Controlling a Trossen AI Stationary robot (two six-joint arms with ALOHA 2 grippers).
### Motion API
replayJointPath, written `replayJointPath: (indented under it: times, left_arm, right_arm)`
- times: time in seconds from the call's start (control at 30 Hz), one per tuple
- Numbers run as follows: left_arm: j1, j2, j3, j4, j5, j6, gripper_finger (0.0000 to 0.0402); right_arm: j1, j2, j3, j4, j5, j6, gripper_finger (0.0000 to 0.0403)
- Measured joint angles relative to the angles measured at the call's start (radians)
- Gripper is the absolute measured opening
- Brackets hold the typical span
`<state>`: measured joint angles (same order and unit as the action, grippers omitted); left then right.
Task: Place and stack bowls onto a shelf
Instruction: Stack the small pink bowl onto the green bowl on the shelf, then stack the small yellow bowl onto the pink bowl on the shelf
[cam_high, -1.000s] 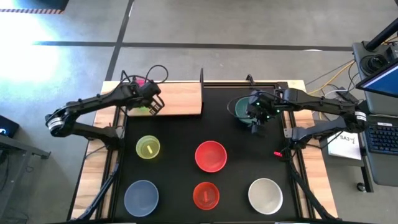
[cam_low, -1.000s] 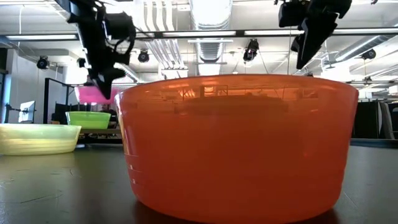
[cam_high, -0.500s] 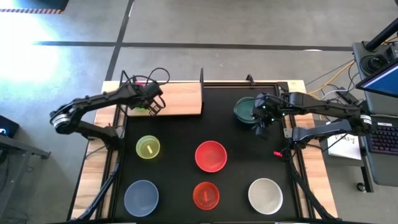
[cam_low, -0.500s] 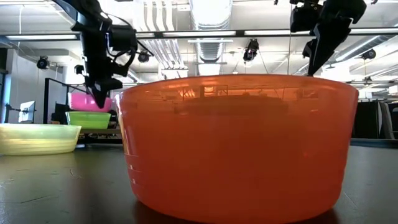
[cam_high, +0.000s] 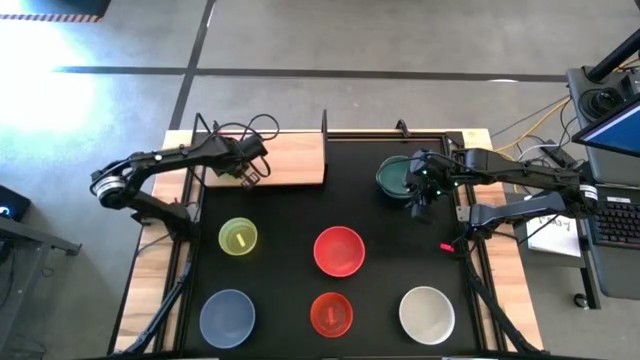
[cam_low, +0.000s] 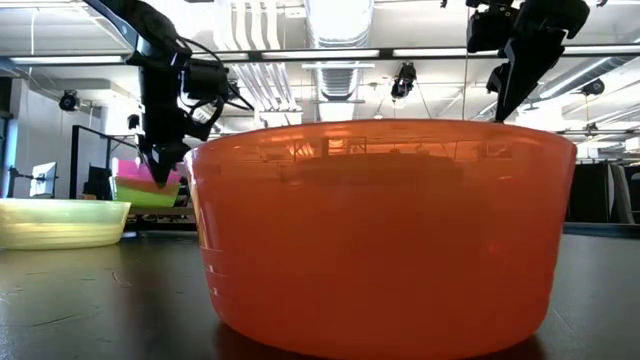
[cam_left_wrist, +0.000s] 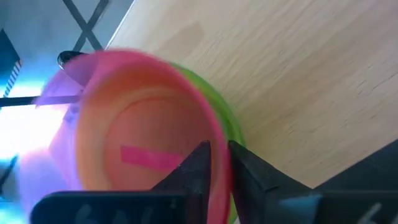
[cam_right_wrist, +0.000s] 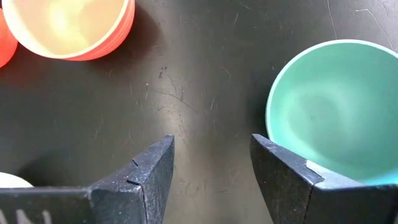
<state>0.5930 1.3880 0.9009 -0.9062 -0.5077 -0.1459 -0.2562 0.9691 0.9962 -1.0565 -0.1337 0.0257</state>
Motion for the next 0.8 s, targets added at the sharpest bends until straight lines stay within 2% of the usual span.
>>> replayJointPath:
  times: [0.37,0.8]
  left_arm:
    - [0.0,-0.046,0.001,-0.019,0.024,0.006,0.0111]
    - [0.001,-0.098,0.002,-0.026,-0.018,-0.005,0.0116]
  right_arm:
    - [0.0,0.0,0.0,0.0,0.0,0.0,0.0199]
    - [0.0,0.0,0.0,-0.001,-0.005,0.016,0.0199]
